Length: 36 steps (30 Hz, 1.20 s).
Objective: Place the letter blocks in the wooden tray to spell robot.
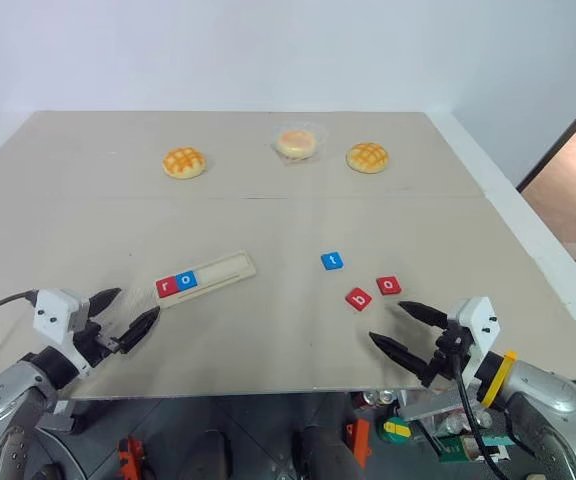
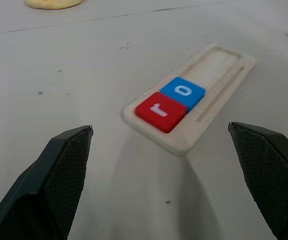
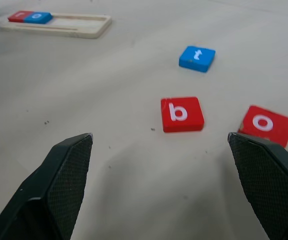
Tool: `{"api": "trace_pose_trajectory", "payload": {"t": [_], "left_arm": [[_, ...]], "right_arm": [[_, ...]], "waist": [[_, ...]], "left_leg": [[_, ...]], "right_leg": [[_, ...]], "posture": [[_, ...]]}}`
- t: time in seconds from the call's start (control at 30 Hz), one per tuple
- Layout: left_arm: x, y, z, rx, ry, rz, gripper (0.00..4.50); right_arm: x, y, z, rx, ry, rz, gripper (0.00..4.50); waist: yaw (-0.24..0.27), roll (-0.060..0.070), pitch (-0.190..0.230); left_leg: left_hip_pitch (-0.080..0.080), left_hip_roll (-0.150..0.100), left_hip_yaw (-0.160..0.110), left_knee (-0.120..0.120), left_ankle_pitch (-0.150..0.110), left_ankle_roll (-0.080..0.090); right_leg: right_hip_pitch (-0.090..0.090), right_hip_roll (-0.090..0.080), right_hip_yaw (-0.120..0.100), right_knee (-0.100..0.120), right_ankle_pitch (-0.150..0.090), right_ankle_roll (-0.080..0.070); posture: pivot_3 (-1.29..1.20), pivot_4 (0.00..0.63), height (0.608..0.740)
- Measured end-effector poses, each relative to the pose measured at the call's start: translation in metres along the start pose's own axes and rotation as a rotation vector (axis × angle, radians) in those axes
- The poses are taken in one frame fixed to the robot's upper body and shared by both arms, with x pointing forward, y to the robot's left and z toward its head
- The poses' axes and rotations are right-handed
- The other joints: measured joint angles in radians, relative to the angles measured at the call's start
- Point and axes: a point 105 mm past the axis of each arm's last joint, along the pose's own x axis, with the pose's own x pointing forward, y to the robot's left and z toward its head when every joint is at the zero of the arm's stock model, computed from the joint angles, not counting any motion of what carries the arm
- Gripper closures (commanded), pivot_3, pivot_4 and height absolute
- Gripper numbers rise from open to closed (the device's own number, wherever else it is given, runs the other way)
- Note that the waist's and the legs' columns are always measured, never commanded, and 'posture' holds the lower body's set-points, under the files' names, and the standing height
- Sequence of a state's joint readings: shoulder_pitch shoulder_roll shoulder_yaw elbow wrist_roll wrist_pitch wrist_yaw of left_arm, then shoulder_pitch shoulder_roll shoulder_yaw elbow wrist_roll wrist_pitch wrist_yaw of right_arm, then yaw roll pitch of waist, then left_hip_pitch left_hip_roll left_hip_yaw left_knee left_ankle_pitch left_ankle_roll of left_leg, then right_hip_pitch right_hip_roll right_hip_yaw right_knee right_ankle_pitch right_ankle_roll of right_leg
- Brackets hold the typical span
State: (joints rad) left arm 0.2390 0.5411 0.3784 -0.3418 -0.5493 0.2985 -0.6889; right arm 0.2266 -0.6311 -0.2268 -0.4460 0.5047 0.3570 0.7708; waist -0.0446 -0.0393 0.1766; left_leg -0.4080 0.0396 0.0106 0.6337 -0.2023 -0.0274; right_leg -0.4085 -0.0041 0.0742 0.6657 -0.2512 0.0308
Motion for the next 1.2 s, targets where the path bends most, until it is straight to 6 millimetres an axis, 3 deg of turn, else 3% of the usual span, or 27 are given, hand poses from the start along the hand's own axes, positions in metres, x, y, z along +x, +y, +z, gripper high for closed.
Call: {"api": "trace_pose_trajectory", "payload": {"t": [0.2, 0.27, 0.4, 0.5, 0.6, 0.77, 1.03, 1.2], "left_arm": [[0.003, -0.005, 0.004, 0.014, -0.004, -0.014, 0.0], [0.008, -0.002, 0.015, 0.067, -0.015, -0.03, 0.0], [0.028, 0.001, 0.044, 0.221, -0.027, -0.157, 0.0], [0.053, 0.002, 0.053, 0.241, 0.007, -0.296, 0.0], [0.079, -0.001, 0.049, 0.237, 0.104, -0.466, 0.0], [0.114, 0.003, 0.057, 0.232, 0.18, -0.568, 0.0], [0.121, -0.002, 0.023, 0.224, 0.318, -0.666, 0.0], [0.126, -0.006, 0.02, 0.278, 0.313, -0.684, 0.0]], "right_arm": [[0.0, 0.001, 0.001, -0.004, 0.002, 0.003, 0.01], [0.002, 0.001, 0.003, -0.008, -0.002, 0.009, 0.01], [0.015, 0.009, 0.018, -0.047, -0.034, 0.065, 0.01], [0.031, 0.016, 0.031, -0.072, -0.061, 0.121, 0.01], [0.044, 0.021, 0.043, -0.114, -0.089, 0.169, 0.01], [0.063, 0.02, 0.067, -0.18, -0.146, 0.213, 0.01], [0.075, 0.029, 0.083, -0.208, -0.173, 0.283, 0.01], [0.077, 0.031, 0.085, -0.22, -0.173, 0.301, 0.01]], "waist": [[0.0, 0.0, 0.0], [0.0, 0.0, 0.0], [0.001, 0.0, 0.001], [0.001, 0.001, 0.001], [0.0, 0.0, 0.001], [-0.001, 0.0, 0.001], [0.001, 0.0, 0.001], [0.002, 0.0, 0.001]], "left_leg": [[0.0, 0.0, 0.0, 0.0, 0.0, 0.0], [0.0, 0.0, -0.001, 0.001, 0.0, 0.0], [0.001, 0.0, 0.0, 0.001, 0.001, 0.0], [0.0, -0.001, 0.001, 0.001, 0.001, 0.001], [-0.001, -0.003, 0.0, 0.001, 0.001, 0.001], [-0.007, -0.003, -0.002, 0.001, 0.0, 0.002], [-0.021, -0.002, -0.009, 0.003, -0.002, 0.006], [-0.022, -0.003, -0.009, 0.006, -0.002, 0.006]], "right_leg": [[0.0, 0.001, 0.0, 0.0, 0.0, 0.0], [0.0, 0.002, -0.001, 0.0, 0.001, -0.001], [0.0, 0.002, -0.001, 0.0, 0.001, -0.002], [0.0, 0.002, -0.001, 0.0, 0.002, -0.002], [0.0, 0.002, 0.0, 0.0, 0.002, 0.002], [-0.005, 0.004, -0.001, 0.0, 0.004, 0.006], [-0.015, 0.005, -0.006, 0.003, 0.005, 0.0], [-0.015, 0.005, -0.006, 0.003, 0.006, 0.0]], "posture": [[0.0, 0.15, 0.74], [0.0, 0.15, 0.74], [0.0, 0.15, 0.74], [0.0, 0.15, 0.74], [0.0, 0.15, 0.74], [0.0, 0.15, 0.74], [0.0, 0.15, 0.74], [0.0, 0.15, 0.74]]}}
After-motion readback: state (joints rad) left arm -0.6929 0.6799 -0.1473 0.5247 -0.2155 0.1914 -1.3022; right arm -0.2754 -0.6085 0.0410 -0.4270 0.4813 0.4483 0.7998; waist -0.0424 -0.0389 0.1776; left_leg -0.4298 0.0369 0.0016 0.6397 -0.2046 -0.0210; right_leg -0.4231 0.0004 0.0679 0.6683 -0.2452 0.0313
